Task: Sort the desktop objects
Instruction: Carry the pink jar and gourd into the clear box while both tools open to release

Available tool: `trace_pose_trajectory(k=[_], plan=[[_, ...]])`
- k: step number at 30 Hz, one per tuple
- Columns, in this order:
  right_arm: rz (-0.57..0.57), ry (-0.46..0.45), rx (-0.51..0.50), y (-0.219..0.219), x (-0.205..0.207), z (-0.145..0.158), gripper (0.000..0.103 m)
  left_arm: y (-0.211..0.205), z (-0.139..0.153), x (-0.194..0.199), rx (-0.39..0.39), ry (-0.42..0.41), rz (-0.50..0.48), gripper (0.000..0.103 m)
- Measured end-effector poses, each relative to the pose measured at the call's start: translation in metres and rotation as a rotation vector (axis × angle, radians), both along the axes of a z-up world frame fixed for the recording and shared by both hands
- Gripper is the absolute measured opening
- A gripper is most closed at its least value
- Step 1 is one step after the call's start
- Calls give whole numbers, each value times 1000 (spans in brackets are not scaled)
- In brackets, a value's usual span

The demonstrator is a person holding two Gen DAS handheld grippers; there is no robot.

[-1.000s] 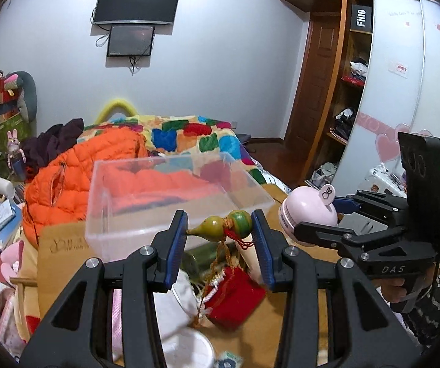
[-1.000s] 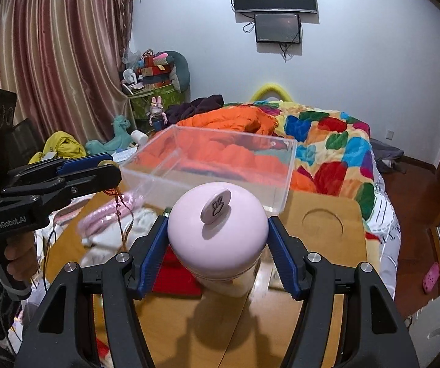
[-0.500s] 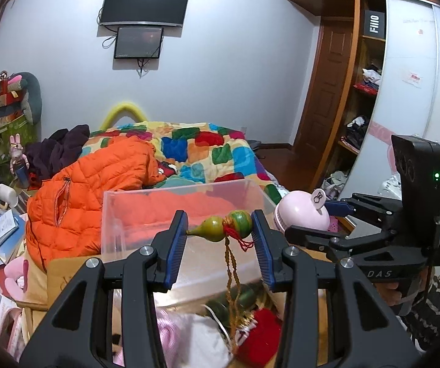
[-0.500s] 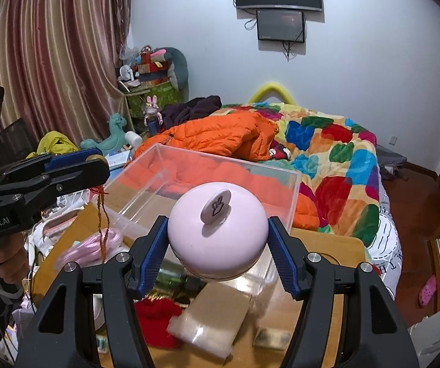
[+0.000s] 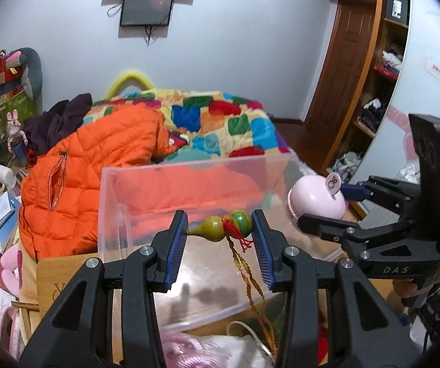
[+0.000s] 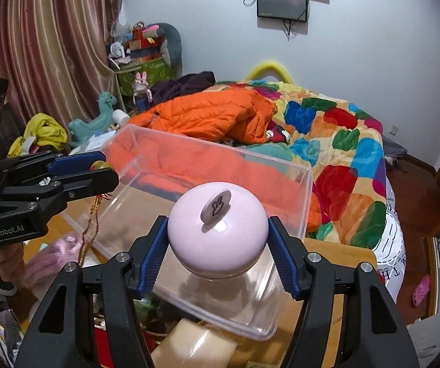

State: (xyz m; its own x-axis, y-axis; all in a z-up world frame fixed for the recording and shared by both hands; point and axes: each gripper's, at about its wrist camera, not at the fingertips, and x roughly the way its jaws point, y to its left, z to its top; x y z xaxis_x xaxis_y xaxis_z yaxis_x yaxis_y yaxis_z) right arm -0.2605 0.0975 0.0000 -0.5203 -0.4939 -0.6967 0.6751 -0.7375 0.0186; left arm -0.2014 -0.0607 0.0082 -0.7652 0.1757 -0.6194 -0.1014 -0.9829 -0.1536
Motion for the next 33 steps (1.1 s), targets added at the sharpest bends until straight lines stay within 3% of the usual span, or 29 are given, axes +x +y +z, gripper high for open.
trace_pose_trajectory(k=[9, 16, 21, 33], plan=[[10, -40, 30, -12, -10, -15, 60, 2, -14, -13, 10, -72, -21, 42], [14, -73, 45, -20, -11, -26, 60, 9, -24, -18, -26, -129, -36, 42], [12, -70, 81, -24, -12, -28, 60, 11, -37, -24, -15, -207, -49, 42], [1, -27, 150, -29, -9, -24, 61, 11, -34, -24, -31, -213, -25, 44]])
